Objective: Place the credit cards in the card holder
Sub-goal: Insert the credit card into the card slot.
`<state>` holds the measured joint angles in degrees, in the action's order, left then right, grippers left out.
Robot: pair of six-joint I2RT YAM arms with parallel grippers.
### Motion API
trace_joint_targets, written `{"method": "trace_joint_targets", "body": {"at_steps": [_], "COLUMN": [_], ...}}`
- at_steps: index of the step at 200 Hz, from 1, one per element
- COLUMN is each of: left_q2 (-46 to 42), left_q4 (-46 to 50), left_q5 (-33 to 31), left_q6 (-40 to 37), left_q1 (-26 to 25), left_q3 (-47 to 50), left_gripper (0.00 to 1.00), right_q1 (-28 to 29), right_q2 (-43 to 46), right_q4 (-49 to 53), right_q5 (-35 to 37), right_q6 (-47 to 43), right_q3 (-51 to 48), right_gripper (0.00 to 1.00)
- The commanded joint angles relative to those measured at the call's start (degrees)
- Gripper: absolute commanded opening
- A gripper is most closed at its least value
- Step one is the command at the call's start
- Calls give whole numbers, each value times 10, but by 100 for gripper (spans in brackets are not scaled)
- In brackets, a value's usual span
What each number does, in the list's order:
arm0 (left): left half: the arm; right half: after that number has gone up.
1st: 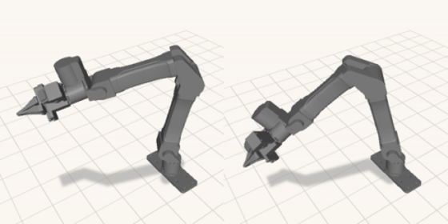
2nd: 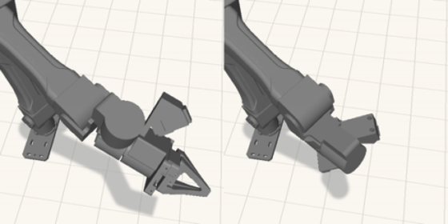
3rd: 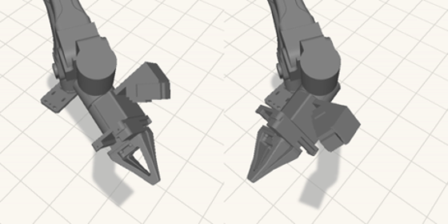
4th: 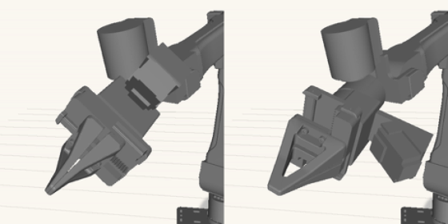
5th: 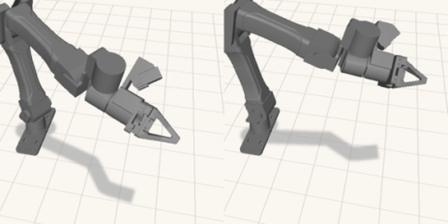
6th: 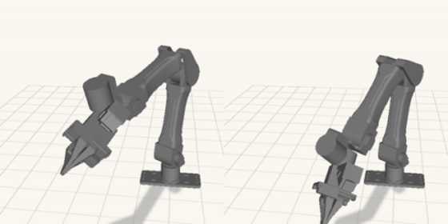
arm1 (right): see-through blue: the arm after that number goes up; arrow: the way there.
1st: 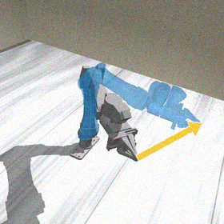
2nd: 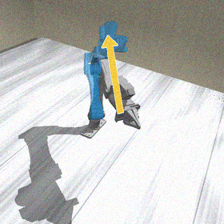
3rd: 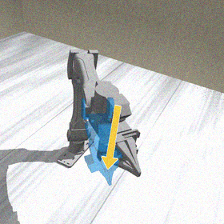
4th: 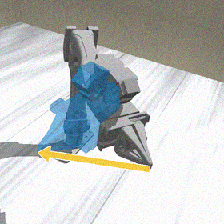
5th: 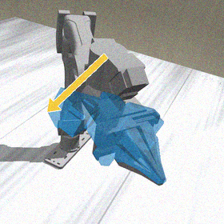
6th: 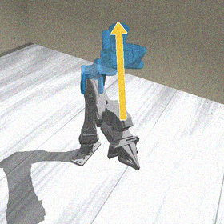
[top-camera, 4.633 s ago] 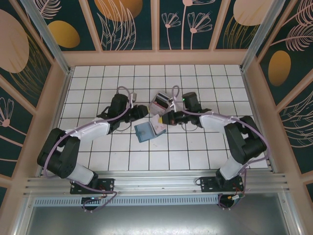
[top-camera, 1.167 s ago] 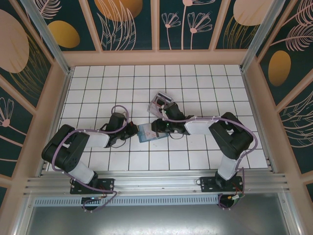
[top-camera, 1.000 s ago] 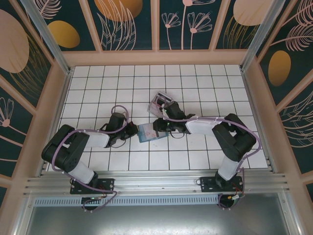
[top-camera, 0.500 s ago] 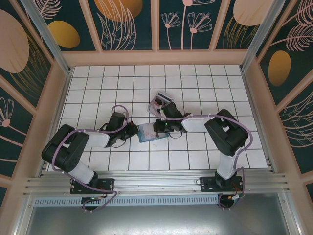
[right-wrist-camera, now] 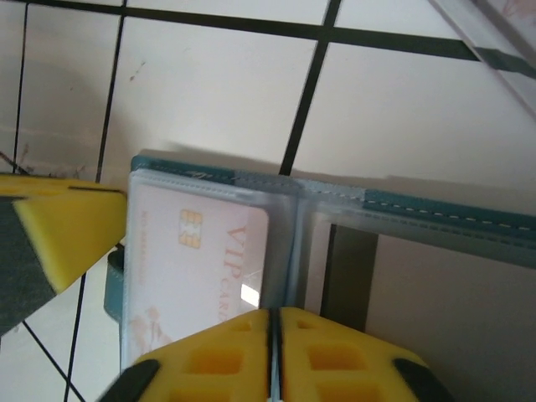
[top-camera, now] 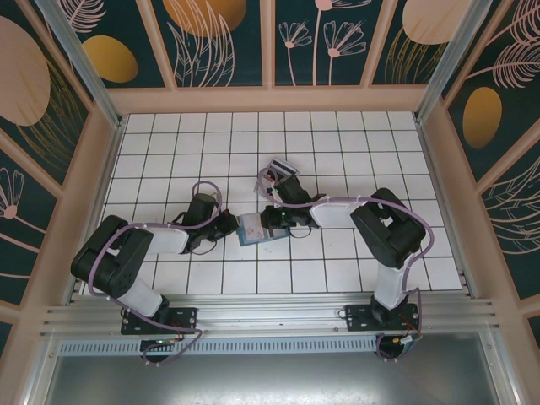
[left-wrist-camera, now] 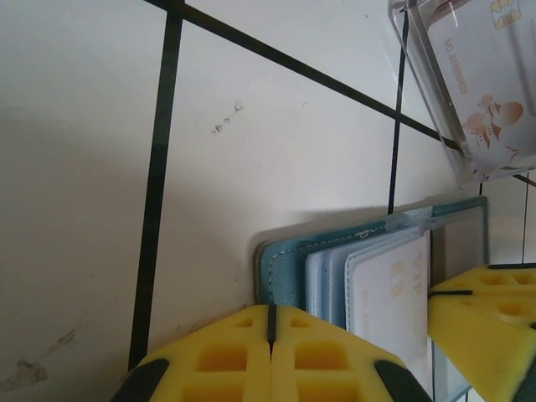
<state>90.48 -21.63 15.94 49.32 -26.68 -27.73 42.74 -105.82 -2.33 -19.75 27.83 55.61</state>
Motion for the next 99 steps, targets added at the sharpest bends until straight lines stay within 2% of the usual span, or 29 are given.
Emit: {"method": "trace_joint_targets", "body": {"at_steps": [1, 41, 46, 57, 64, 99], "left_q2": [-1, -21, -20, -21, -20, -17], "left_q4": [79, 101, 102, 103, 104, 77], "left_q5": [-5, -17, -17, -21, -25, -31], "left_q6": [-19, -26, -26, -27, -25, -14], "left_q1": [-7, -7, -7, -7, -7, -7], "left_q3": [2, -2, -3, -4, -4, 11], "left_gripper": [2, 2, 2, 2, 2, 1], "right_q1": [3, 16, 24, 44, 54, 70], "right_q2": [50, 67, 66, 59, 51, 14], "right_q4": [24, 56, 61, 72, 77, 60], "right_q5": [8, 14, 22, 48, 68, 97], "right_q6": [-27, -53, -59, -68, -72, -93], "right_q3": [-3, 10, 15, 27, 32, 30], "right_gripper": [22, 38, 43, 62, 69, 77]}}
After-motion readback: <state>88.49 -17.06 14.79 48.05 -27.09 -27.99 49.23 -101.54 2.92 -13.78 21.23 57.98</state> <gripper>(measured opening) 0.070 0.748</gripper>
